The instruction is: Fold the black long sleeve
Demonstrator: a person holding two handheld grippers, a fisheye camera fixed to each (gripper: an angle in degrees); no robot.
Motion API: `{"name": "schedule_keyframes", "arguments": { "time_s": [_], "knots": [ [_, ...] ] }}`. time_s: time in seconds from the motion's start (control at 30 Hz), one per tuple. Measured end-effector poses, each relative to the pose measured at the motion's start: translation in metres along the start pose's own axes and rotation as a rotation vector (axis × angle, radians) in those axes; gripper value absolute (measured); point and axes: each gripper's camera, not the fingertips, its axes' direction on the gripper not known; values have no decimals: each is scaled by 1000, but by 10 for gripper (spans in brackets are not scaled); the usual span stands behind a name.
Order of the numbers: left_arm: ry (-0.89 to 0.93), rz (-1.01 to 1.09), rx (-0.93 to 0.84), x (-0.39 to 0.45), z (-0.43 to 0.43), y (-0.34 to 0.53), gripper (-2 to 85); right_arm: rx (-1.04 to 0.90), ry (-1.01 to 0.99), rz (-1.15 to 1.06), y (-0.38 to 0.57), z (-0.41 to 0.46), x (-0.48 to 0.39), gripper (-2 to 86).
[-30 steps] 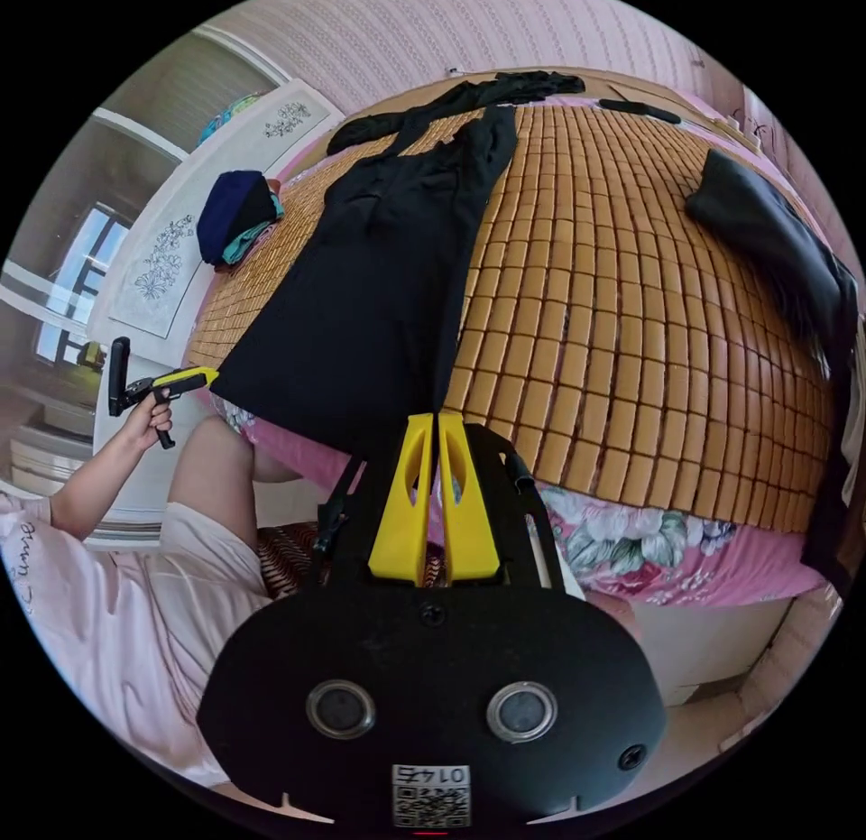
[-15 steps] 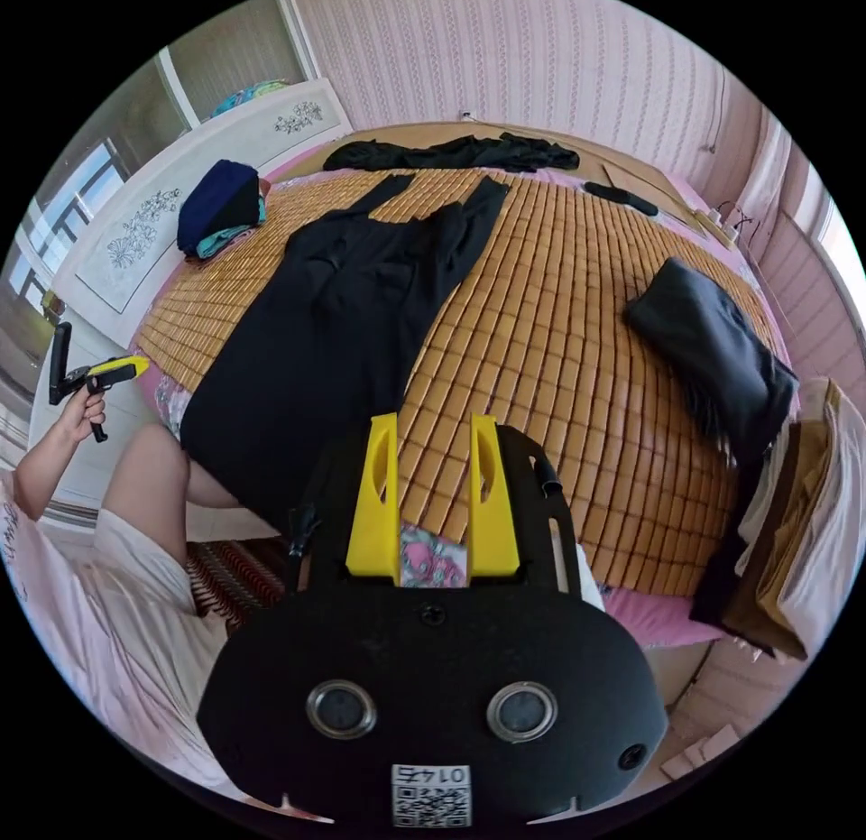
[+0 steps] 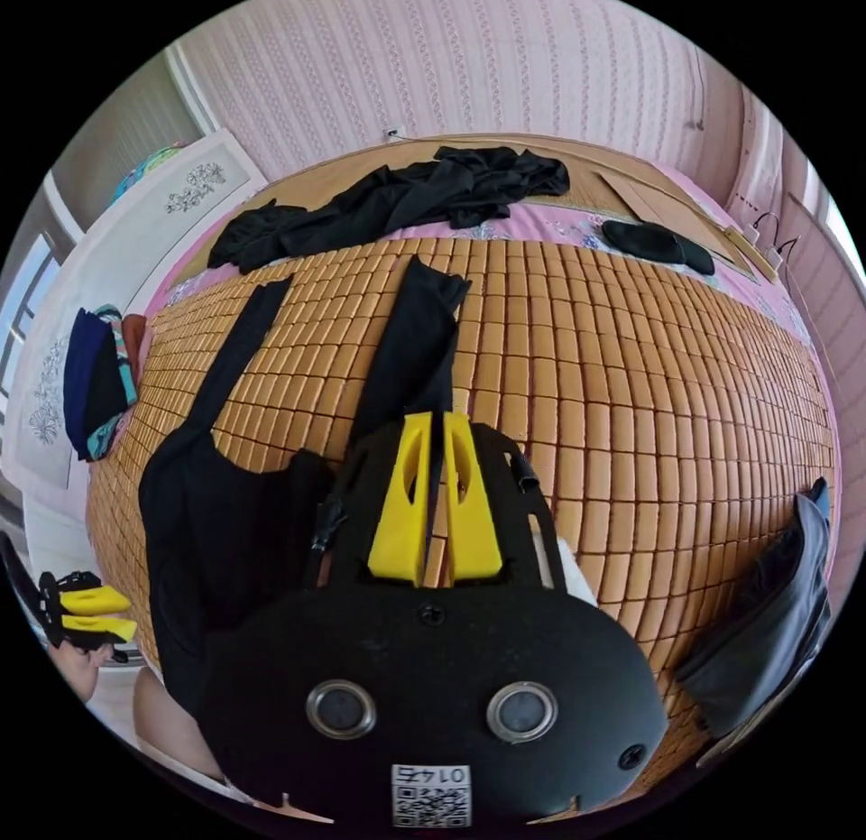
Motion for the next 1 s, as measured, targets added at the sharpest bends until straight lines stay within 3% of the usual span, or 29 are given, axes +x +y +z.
{"name": "schedule_keyframes", "arguments": {
  "time_s": [0.1,0.27,0.53,0.67,0.73,0.87,1.0],
  "knots": [
    [15,14,-64,9,12,-19,54,126,-59,15,56,-67,30,2],
    [-15,28,-139,25,36,-71,56,119,3,2,133,-143,66,9],
    [-22,-28,-150,36,131,-186,90,88,-82,-77,6,-85,57,121],
    [-50,-40,-212,40,182,-219,82,-55,-88,-104,-27,-54,51,64],
    [-79,-37,-264,40,199,-224,68,-21,-118,-80,-17,-64,64,17],
    [-64,12,-249,45,207,-232,27,133,-185,-4,52,-151,105,4],
    [-45,36,-180,55,194,-237,1,238,-91,46,163,-290,114,3]
  ]
}}
